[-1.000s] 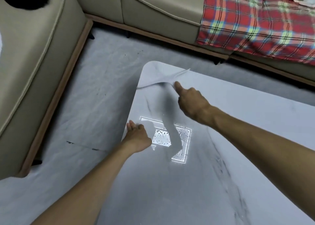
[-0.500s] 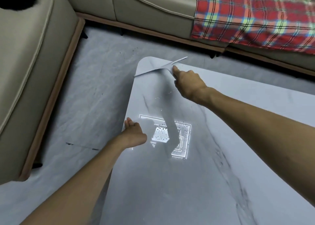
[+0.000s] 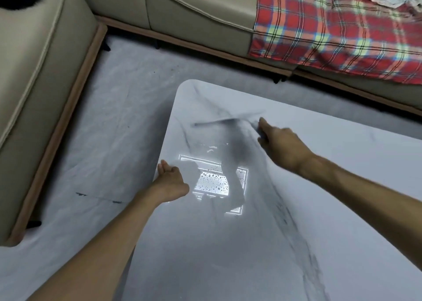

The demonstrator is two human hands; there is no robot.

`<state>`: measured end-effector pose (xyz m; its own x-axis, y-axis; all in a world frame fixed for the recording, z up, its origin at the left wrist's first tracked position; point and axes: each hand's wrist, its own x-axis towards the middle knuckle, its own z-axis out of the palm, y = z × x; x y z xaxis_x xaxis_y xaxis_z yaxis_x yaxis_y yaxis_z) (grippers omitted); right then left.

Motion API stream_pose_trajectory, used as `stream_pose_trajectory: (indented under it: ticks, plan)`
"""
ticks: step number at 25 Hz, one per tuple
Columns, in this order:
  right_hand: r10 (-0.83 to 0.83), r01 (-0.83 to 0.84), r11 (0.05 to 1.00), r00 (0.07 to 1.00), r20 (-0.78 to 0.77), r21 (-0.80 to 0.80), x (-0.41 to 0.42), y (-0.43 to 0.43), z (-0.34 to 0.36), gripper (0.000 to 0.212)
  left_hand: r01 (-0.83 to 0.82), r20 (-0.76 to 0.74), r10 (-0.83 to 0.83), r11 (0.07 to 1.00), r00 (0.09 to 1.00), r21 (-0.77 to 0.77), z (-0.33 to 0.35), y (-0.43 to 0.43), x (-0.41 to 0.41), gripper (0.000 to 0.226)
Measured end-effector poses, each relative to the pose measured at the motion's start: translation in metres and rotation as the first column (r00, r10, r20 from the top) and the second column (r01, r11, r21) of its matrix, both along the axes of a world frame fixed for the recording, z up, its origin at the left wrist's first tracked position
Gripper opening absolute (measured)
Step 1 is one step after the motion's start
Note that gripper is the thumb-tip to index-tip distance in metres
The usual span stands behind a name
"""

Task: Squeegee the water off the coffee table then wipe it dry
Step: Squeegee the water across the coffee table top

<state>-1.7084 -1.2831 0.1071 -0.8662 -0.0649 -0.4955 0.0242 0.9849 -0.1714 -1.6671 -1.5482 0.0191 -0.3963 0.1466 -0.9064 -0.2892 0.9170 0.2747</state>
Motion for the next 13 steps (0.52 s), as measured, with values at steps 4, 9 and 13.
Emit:
stream_pose_trajectory:
  ticks: [4,9,13]
  plan:
    - [-0.159,0.158,0.986,0.987,-0.026,-0.053,-0.049,-0.008,-0.015,0.007,-0.013,0.004,0.013,1.000,1.000,-0.011,-0.001,0.001,-0.001,0.078]
    - [-0.181,0.178,0.981,0.983,-0.031,-0.083,0.005,0.007,-0.020,0.024,-0.005,0.012,0.005,0.999,1.000,-0.033,-0.015,0.000,0.002,0.082]
    - [-0.193,0.199,0.977,0.978,0.085,-0.072,0.073,0.021,-0.005,0.024,-0.120,0.024,0.122,0.990,0.992,-0.071,-0.016,0.004,-0.001,0.073]
